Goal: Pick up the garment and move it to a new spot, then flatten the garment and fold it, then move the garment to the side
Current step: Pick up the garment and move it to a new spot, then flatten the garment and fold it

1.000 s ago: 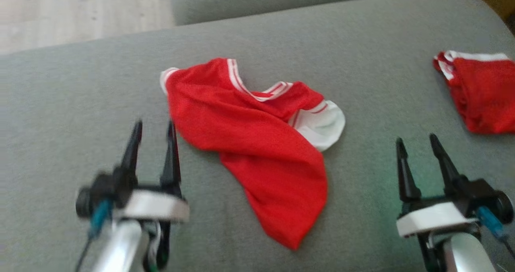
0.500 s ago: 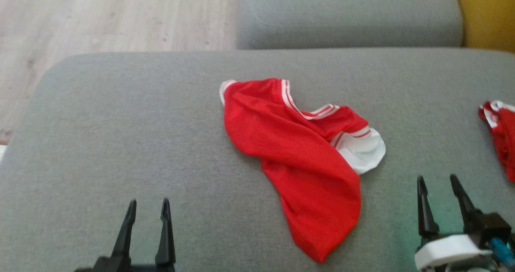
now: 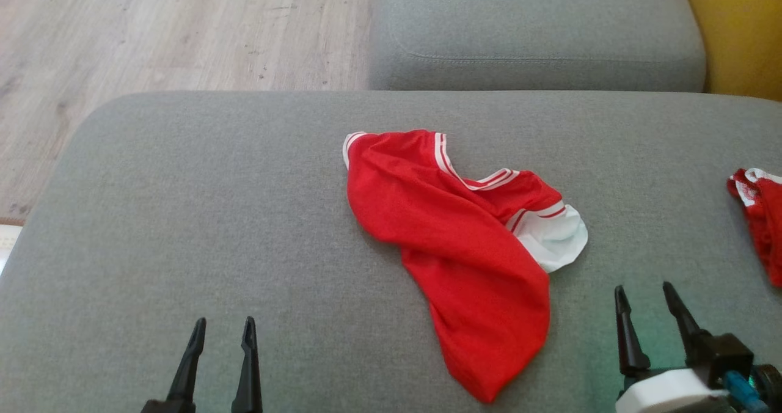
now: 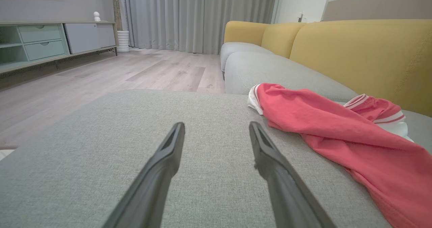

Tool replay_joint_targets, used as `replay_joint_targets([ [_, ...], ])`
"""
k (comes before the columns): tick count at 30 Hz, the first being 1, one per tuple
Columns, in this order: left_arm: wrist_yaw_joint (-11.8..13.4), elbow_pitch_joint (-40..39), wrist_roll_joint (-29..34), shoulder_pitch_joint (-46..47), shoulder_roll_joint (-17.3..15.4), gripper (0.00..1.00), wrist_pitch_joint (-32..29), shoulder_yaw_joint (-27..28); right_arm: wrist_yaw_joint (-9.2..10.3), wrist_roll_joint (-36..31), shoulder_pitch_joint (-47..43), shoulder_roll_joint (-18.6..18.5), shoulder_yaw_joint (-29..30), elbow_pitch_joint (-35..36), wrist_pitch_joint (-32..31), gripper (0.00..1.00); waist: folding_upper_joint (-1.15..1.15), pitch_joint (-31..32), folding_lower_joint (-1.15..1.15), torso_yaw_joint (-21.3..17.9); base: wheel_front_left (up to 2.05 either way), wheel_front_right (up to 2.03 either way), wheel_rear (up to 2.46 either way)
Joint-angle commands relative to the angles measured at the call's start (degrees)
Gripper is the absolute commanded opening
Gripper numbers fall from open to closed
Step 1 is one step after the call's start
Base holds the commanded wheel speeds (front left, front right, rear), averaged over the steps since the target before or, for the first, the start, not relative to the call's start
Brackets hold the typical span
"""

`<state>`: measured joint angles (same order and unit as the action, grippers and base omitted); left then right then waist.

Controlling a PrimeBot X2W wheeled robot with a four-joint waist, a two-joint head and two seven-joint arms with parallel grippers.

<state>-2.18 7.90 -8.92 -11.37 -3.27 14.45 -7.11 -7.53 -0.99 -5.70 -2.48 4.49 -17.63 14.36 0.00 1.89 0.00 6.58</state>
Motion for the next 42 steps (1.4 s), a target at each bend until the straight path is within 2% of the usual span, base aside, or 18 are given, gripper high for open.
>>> replay_joint_targets([
  [1,-0.22,-1.37,0.47,2.14,0.35,1.00,0.54,2.30,0.04,0.56,1.85,-0.40,-1.55,1.29,0.63,1.00,0.00,-0.01,0.00,-0.17,0.00,0.00,0.00],
  [20,0.17,-1.16,-0.10,3.28,0.38,1.00,0.54,0.73,0.04,0.33,3.25,-0.40,-2.59,1.07,0.63,1.00,0.00,-0.92,0.00,-1.64,0.00,0.00,0.00],
  [25,-1.09,-1.42,0.64,4.99,0.39,1.00,0.54,-1.82,0.04,0.29,3.84,-0.40,-2.25,1.65,0.63,1.00,0.00,-1.48,0.00,-2.81,0.00,0.00,0.00],
  [29,-3.05,-0.60,1.90,8.08,0.39,1.00,0.54,-7.96,0.04,0.03,4.33,-0.40,-2.22,1.82,0.63,1.00,0.00,-2.09,0.00,-4.17,0.00,0.00,0.00],
  [33,-4.68,2.39,2.68,12.48,0.39,1.00,0.31,-17.54,0.04,-0.03,5.38,-0.40,-2.46,1.91,0.63,1.00,0.00,-3.08,0.00,-6.07,0.00,0.00,0.00],
  [39,-5.26,8.20,-0.22,20.19,0.39,1.00,-5.15,-31.78,0.04,0.48,7.73,-0.40,-3.52,1.95,0.63,1.00,0.00,-5.10,0.00,-10.33,0.00,0.00,0.00],
  [42,-5.28,12.35,-1.93,23.32,0.38,1.00,-6.81,-36.84,0.04,1.13,8.72,-0.40,-4.03,1.89,0.63,1.00,0.00,-6.21,0.00,-12.71,0.00,0.00,0.00],
])
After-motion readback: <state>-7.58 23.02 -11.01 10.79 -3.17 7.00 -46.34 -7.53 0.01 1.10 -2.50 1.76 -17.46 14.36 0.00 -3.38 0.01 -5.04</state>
